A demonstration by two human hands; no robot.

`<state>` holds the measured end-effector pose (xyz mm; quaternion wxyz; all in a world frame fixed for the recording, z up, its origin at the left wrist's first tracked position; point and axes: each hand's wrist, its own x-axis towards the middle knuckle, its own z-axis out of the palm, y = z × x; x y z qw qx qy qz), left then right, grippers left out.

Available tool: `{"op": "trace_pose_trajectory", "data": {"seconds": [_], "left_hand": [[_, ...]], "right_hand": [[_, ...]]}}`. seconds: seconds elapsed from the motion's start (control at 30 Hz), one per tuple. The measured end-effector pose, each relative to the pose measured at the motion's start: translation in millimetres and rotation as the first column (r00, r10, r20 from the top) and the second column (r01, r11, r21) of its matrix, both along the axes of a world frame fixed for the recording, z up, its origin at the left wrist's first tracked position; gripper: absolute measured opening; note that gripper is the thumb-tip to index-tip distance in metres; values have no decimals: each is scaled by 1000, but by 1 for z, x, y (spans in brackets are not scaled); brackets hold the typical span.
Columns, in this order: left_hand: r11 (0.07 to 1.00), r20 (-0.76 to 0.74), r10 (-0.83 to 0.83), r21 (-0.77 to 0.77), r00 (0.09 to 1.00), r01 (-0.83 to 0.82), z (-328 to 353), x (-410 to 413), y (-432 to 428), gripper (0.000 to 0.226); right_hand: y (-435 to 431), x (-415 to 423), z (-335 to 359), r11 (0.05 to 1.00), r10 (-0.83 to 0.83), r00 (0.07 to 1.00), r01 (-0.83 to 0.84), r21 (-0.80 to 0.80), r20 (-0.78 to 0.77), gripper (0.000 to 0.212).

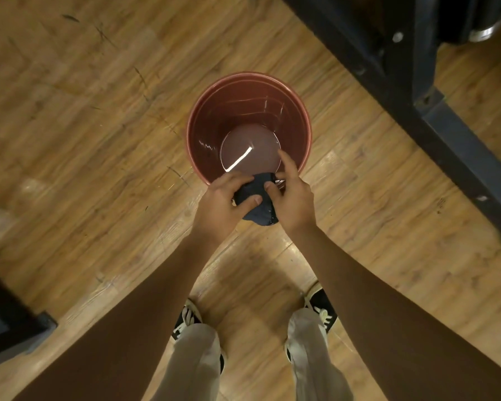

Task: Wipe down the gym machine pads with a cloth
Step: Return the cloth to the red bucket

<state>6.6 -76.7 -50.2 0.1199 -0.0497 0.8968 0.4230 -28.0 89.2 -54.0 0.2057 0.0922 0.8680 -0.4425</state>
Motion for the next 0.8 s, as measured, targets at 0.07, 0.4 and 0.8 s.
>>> {"op": "trace_pose_trajectory", "data": {"seconds": [0.07,0.4,0.8], "left_hand": [[997,42,-48,-54,998,50,-7,3,-5,47],[996,114,-68,-45,991,73,-25,1,-12,54],[959,228,-178,-177,957,221,-16,-4,-15,50]], "right_hand": [[1,-2,-1,1000,5,1000,-4,-19,11,72],[25,19,-9,936,332,943,-330,-124,-12,53],[16,0,1,880,460,886,-464,100,57,55]]}}
